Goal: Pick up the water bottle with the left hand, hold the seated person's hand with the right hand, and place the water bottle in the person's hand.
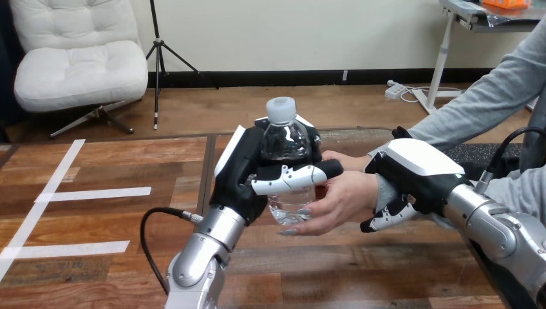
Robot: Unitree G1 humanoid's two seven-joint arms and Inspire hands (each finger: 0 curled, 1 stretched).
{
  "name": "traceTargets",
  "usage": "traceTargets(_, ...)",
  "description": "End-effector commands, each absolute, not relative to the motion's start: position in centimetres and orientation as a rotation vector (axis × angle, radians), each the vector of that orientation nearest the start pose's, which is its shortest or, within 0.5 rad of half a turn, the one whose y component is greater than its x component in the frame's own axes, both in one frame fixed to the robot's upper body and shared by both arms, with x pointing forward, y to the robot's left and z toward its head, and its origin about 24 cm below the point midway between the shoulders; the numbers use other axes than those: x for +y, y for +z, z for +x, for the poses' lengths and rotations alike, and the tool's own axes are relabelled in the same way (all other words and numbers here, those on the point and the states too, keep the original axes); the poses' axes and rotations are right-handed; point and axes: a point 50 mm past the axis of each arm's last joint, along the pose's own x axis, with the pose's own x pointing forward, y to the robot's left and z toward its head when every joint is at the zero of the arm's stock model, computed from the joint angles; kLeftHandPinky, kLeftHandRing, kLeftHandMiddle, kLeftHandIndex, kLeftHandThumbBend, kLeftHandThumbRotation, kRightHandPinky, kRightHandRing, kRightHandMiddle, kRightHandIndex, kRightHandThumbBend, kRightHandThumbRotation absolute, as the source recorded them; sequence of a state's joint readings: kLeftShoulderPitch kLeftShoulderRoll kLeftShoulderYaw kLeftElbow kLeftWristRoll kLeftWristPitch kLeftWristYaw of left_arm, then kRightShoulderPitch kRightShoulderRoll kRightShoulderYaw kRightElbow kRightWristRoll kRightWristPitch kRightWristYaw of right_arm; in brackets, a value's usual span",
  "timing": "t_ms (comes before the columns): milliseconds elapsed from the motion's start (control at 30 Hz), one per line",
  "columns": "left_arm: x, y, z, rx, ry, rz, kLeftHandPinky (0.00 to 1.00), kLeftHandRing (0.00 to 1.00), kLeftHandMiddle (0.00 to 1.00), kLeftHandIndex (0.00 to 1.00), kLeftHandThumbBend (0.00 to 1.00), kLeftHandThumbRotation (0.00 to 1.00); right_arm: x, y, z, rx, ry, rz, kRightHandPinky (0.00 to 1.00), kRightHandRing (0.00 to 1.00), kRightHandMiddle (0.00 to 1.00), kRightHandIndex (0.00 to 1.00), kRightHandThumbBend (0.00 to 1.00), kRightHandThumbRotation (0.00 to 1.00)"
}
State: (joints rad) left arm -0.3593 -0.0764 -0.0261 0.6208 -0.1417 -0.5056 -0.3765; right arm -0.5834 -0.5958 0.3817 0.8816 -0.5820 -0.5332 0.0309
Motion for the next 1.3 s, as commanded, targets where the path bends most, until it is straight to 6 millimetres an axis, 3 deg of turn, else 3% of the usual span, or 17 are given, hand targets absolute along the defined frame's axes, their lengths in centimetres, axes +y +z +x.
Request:
traceTargets(0, 6.9, 7.5, 31.3, -0.351, -0.502, -0.17, 0.25, 0.3, 0.35, 0.36, 0.81, 0.0, -21.6, 6.3, 34.0, -0.13, 0.428, -1.198, 0.12, 0.16, 0.21, 0.22, 0.74, 0.0)
traceTargets(1267, 5.4, 6.5, 30.4, -0.331, -0.586, -0.215, 0.24, 0.29, 0.34, 0.37, 0.82, 0.0, -21.4, 6.4, 34.0, -0.137, 0.43, -1.188, 0.11, 0.15, 0.2, 0.22, 0.73, 0.0)
